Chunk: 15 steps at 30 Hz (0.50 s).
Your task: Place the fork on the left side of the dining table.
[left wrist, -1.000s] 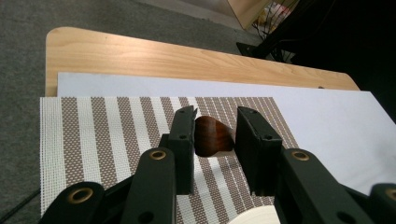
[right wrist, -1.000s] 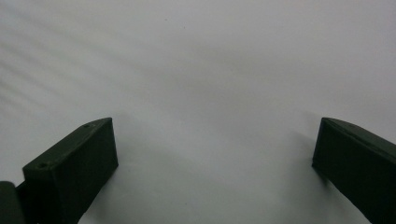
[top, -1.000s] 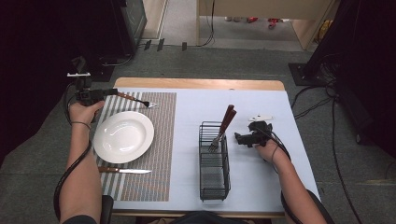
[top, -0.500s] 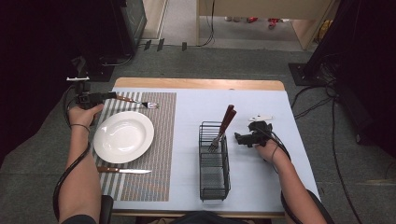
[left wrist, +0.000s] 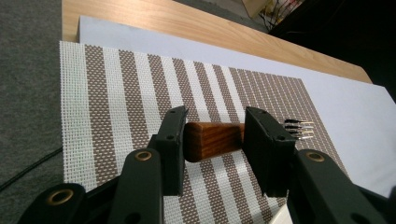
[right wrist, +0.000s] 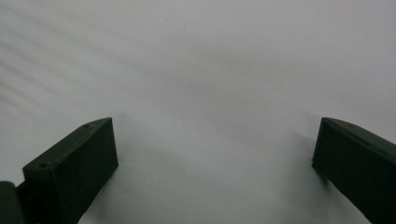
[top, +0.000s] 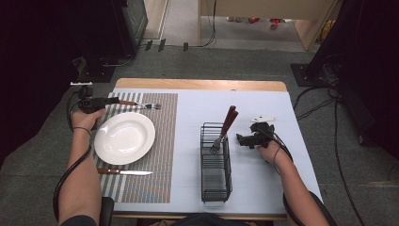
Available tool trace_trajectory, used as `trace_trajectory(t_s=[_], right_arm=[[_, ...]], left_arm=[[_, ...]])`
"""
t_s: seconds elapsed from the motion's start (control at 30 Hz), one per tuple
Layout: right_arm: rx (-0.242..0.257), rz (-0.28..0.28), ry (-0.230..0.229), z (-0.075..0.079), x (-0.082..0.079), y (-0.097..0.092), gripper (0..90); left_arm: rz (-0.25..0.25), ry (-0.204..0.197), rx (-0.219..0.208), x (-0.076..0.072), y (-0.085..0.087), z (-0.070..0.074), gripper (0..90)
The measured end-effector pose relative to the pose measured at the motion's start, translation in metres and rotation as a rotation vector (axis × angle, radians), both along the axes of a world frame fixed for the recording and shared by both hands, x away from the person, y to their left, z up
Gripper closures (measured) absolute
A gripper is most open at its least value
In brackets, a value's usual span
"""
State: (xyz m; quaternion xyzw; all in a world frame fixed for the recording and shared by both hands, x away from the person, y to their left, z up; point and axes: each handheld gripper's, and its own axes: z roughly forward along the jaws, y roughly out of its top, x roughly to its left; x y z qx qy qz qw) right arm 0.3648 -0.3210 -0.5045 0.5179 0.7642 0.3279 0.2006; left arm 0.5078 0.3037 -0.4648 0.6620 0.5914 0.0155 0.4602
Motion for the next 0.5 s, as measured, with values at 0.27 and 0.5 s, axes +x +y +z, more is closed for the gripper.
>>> trace_trajectory(t_s=[0.27, 0.5], right_arm=[[0.000, 0.000, 0.000, 0.0000, 0.0000, 0.0000, 0.0], [0.000, 0.000, 0.000, 0.0000, 0.0000, 0.0000, 0.0]], left_arm=[[0.000, 0.016, -0.008, 0.0016, 0.0016, -0.0084, 58.9], [0.004, 0.024, 0.056, 0.0039, -0.0006, -0.0070, 56.8]])
